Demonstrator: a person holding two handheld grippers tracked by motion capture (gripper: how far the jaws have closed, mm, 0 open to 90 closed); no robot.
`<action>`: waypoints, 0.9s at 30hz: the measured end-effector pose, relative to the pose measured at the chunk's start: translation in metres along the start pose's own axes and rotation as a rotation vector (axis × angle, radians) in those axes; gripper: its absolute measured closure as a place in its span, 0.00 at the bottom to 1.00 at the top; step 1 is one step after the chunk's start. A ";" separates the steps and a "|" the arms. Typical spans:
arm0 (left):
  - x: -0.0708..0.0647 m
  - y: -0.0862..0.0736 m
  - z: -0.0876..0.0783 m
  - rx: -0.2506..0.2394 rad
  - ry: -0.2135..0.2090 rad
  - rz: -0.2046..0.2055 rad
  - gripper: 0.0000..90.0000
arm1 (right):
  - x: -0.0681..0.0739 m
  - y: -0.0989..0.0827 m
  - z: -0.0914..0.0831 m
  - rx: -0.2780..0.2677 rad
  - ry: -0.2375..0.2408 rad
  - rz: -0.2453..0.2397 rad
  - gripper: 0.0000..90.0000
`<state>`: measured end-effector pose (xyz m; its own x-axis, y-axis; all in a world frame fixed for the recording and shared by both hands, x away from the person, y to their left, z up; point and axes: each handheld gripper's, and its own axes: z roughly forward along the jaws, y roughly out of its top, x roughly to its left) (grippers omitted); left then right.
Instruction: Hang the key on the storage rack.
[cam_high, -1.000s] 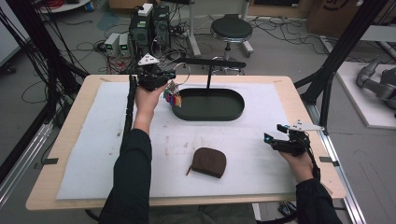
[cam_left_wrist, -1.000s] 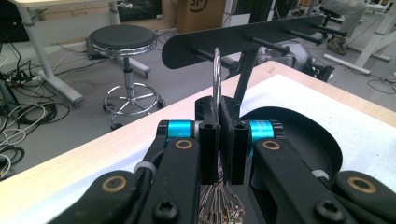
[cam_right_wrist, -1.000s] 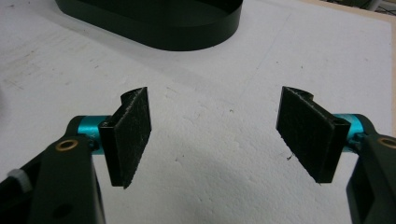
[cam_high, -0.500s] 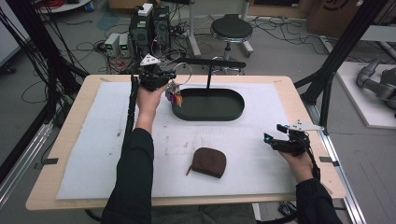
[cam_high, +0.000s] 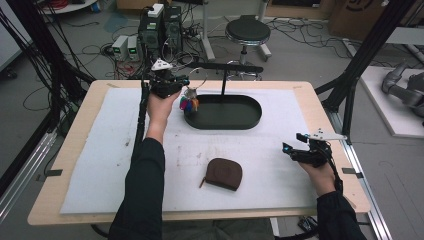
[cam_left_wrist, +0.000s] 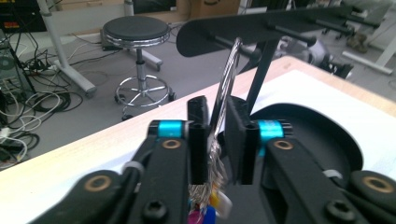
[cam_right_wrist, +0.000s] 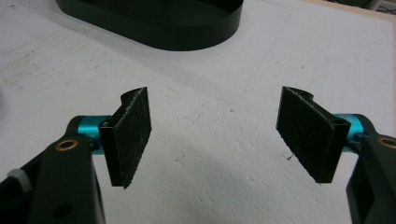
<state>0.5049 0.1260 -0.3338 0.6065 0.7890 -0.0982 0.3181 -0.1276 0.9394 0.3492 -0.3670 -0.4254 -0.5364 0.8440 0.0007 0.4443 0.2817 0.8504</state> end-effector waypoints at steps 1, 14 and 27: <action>0.000 0.001 -0.001 -0.001 0.004 -0.001 0.83 | 0.000 0.000 0.000 0.000 0.000 0.000 0.30; -0.021 0.002 -0.050 -0.030 0.039 0.111 0.43 | 0.000 0.000 0.000 -0.001 -0.001 -0.004 0.30; -0.038 -0.045 -0.120 -0.045 -0.057 0.129 0.32 | 0.002 0.000 0.000 0.001 -0.002 -0.007 0.30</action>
<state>0.3800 0.1744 -0.3327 0.6810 0.7322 0.0066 0.2028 -0.1972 0.9591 0.3483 -0.3658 -0.4251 -0.5386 0.8425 -0.0064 0.4412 0.2885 0.8498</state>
